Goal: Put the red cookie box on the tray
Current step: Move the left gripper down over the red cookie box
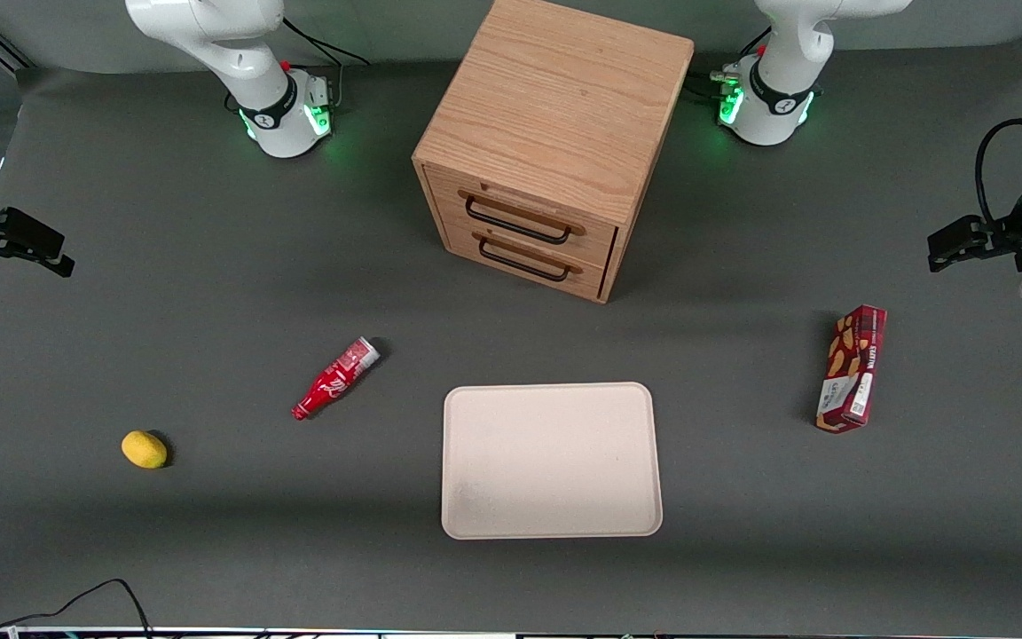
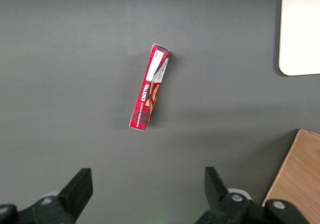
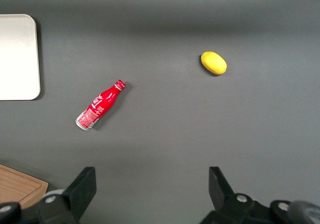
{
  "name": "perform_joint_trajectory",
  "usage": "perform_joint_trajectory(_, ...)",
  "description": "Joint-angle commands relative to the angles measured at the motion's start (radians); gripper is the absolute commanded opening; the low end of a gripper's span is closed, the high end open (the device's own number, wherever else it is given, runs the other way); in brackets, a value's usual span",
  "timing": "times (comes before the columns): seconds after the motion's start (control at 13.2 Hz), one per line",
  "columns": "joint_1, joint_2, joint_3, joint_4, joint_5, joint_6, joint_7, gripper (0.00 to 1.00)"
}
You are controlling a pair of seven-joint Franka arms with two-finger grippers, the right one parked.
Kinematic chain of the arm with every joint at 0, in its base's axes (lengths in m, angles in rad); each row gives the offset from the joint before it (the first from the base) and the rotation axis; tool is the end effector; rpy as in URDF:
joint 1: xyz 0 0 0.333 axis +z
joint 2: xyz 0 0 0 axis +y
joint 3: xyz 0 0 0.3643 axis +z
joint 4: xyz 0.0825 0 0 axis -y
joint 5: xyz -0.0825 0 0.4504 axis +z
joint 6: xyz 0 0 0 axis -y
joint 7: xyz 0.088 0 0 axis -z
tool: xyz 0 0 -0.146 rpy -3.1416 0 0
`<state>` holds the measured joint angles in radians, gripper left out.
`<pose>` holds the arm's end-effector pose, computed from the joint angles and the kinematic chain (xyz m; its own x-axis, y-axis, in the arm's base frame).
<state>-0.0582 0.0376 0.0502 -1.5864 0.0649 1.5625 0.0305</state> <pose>0.6292 0.0040 0.6016 0.9973 -0.0378 -0.0634 -0.0419 -0.9970 -0.0647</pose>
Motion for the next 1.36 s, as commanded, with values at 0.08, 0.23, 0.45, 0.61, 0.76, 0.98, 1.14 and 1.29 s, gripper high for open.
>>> perform_joint_trajectory(0.08, 0.005, 0.014, -0.004, 0.031, 0.013, -0.012, -0.015, 1.00)
perform_joint_trajectory(0.23, 0.012, 0.033, 0.003, 0.043, 0.012, -0.012, 0.003, 1.00)
perform_joint_trajectory(0.45, 0.018, 0.059, 0.033, 0.029, 0.012, -0.002, 0.124, 1.00)
perform_joint_trajectory(0.61, 0.021, 0.097, 0.045, -0.019, 0.013, 0.045, 0.172, 1.00)
perform_joint_trajectory(0.76, 0.023, 0.119, 0.095, -0.108, 0.010, 0.160, 0.288, 1.00)
perform_joint_trajectory(0.98, 0.024, 0.143, 0.125, -0.240, -0.003, 0.345, 0.335, 1.00)
perform_joint_trajectory(1.14, 0.024, 0.182, 0.125, -0.318, -0.043, 0.482, 0.333, 1.00)
perform_joint_trajectory(1.29, 0.018, 0.208, 0.123, -0.381, -0.059, 0.600, 0.333, 1.00)
